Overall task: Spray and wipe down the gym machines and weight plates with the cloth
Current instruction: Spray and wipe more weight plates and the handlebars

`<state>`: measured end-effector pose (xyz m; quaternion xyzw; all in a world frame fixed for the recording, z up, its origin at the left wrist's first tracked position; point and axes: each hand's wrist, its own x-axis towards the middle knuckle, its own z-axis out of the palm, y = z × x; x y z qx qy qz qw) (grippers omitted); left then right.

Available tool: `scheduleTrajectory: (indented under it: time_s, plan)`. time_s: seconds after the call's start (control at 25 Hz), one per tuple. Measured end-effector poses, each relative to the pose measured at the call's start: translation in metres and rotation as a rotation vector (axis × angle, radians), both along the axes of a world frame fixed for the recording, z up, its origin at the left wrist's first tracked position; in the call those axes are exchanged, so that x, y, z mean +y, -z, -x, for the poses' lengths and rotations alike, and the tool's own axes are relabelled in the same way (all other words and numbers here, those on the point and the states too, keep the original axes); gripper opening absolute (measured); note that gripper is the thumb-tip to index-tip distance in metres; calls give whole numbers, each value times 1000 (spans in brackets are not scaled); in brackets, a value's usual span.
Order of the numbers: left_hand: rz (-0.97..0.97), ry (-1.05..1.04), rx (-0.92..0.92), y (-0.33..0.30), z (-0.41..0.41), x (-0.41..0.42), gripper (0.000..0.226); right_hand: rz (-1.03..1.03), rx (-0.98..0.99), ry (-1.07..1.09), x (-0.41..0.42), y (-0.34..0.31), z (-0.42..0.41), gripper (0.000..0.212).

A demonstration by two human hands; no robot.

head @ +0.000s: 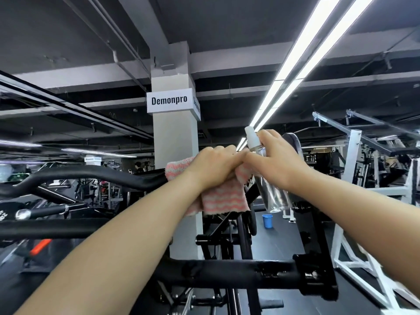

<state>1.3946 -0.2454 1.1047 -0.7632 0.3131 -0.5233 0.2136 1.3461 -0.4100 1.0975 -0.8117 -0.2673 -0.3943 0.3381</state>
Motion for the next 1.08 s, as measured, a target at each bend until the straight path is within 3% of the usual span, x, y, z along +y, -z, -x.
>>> scheduleTrajectory:
  time_s: [0.16, 0.28, 0.4, 0.52, 0.6, 0.72, 0.8, 0.92, 1.08]
  plan:
    - [51, -75, 112, 0, 5, 23, 49, 10, -5, -43, 6, 0, 0, 29]
    - [128, -245, 133, 1, 11, 50, 54, 35, -5, -55, 12, 1, 0, 29]
    - [217, -225, 217, 6, 17, 71, 59, 57, -1, -58, 20, 3, -1, 27]
    - [350, -92, 438, 11, 16, 91, 56, 69, 13, -60, 26, 5, -4, 24]
    - [327, -135, 440, 17, 20, 109, 68, 76, 32, -58, 32, 5, -5, 26]
    - [294, -456, 412, 25, 27, 147, 63, 85, 52, -70, 41, 9, -9, 24]
    - [173, -596, 294, 28, 31, 161, 64, 109, 43, -51, 45, 12, -13, 24]
    - [38, -591, 202, 29, 33, 167, 56, 177, 17, 9, 49, 14, -16, 27]
    - [85, -606, 233, 32, 30, 167, 61, 231, -74, 69, 49, 18, -22, 21]
